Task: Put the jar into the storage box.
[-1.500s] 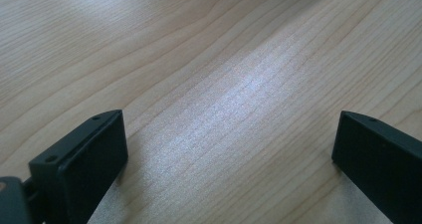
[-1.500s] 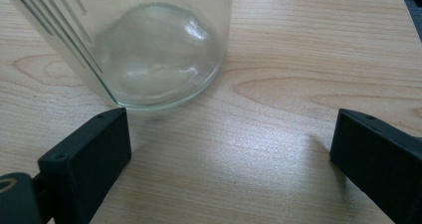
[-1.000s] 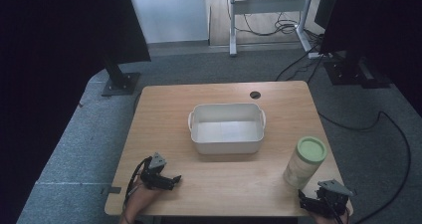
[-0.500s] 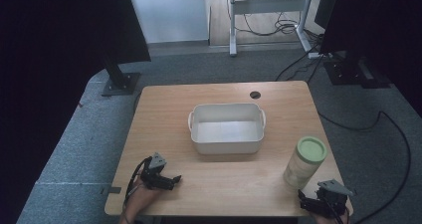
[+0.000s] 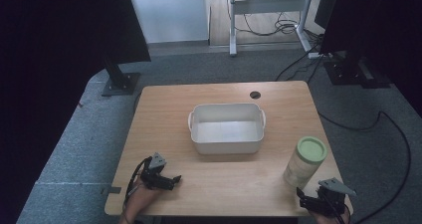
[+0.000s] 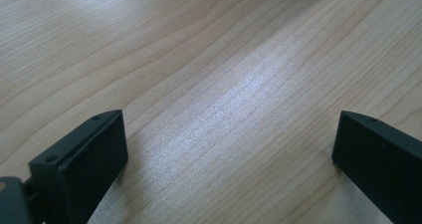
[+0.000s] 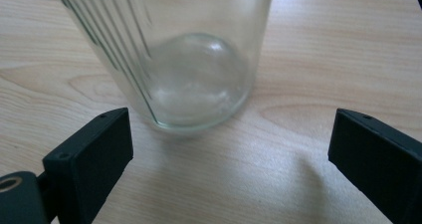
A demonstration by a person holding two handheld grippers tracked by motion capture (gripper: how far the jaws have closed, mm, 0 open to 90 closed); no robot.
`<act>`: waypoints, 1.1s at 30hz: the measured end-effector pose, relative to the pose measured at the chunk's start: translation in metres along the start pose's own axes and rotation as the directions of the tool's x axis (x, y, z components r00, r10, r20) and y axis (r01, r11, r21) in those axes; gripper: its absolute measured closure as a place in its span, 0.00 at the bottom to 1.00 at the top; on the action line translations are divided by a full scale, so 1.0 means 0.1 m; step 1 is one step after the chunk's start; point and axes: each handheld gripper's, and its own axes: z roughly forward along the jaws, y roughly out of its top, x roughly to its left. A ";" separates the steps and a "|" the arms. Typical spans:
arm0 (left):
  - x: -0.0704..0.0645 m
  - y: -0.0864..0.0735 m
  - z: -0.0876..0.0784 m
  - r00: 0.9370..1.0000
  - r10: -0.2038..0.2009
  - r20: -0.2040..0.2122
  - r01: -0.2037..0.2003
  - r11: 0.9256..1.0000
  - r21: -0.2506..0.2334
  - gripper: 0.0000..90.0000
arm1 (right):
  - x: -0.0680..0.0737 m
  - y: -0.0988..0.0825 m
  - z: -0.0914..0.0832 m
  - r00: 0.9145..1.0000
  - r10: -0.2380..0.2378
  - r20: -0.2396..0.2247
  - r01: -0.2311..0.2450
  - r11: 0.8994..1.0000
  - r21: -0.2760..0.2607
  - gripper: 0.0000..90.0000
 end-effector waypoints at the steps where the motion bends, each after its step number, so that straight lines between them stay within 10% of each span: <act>1: 0.00 0.00 0.00 1.000 0.001 0.000 -0.001 1.000 0.002 0.01 | 0.01 0.01 -0.01 1.000 -0.002 -0.002 0.002 1.000 -0.005 0.04; 33: 0.00 0.00 0.00 1.000 0.000 0.000 0.000 1.000 0.000 0.01 | 0.18 0.51 -0.08 0.999 -0.042 -0.034 0.037 0.990 -0.138 0.03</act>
